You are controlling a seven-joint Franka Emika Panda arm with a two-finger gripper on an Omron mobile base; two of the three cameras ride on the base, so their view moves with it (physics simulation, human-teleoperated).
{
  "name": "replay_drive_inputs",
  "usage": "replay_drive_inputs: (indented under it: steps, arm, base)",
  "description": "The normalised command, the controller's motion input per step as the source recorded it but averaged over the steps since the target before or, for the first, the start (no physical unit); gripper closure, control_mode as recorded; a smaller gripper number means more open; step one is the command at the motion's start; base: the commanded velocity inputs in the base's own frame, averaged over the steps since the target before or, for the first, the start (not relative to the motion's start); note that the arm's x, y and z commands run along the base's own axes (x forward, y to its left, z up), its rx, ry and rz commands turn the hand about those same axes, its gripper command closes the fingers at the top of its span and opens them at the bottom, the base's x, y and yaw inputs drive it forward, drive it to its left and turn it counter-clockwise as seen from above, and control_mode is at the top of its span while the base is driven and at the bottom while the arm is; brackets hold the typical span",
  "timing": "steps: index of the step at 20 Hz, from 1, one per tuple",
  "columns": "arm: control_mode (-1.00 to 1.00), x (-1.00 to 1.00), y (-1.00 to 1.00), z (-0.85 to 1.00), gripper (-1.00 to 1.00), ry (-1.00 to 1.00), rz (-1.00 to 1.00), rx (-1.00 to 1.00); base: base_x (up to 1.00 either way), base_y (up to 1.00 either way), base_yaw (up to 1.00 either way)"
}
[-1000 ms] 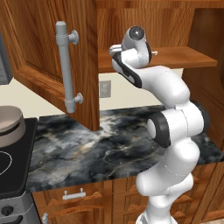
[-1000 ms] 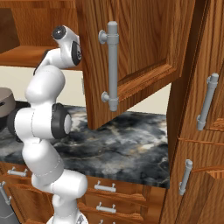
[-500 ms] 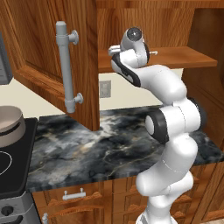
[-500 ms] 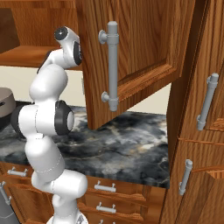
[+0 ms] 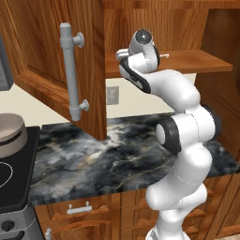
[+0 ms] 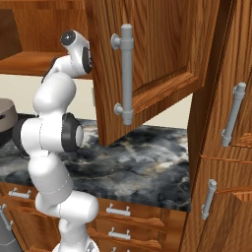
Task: Open the cabinet and move the ladle to the pot. Then close the cabinet.
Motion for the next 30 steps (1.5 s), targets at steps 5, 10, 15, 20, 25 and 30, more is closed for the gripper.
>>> replay_drive_inputs:
  steps: [5, 10, 15, 20, 25, 30]
  arm:
    - [-1.0, -0.04, 0.0, 0.0, 1.0, 0.0, 0.0, 0.0]
    - [-1.0, -0.39, 0.0, 0.0, 1.0, -0.1, 0.0, 0.0]
    - [-1.0, -0.8, 0.0, 0.0, 1.0, -0.22, 0.0, 0.0]
    - [-1.0, -0.99, 0.0, 0.03, 1.0, -0.18, 0.0, 0.0]
    - [-1.0, -1.0, 0.0, 0.55, 1.0, -0.06, 0.0, 0.0]
    - [-1.0, -1.0, 0.0, 0.52, 1.0, 0.0, 0.0, -0.07]
  base:
    - [0.0, 0.0, 0.0]
    - [0.0, 0.0, 0.0]
    - [0.0, 0.0, 0.0]
    - [0.0, 0.0, 0.0]
    - [0.0, 0.0, 0.0]
    - [0.0, 0.0, 0.0]
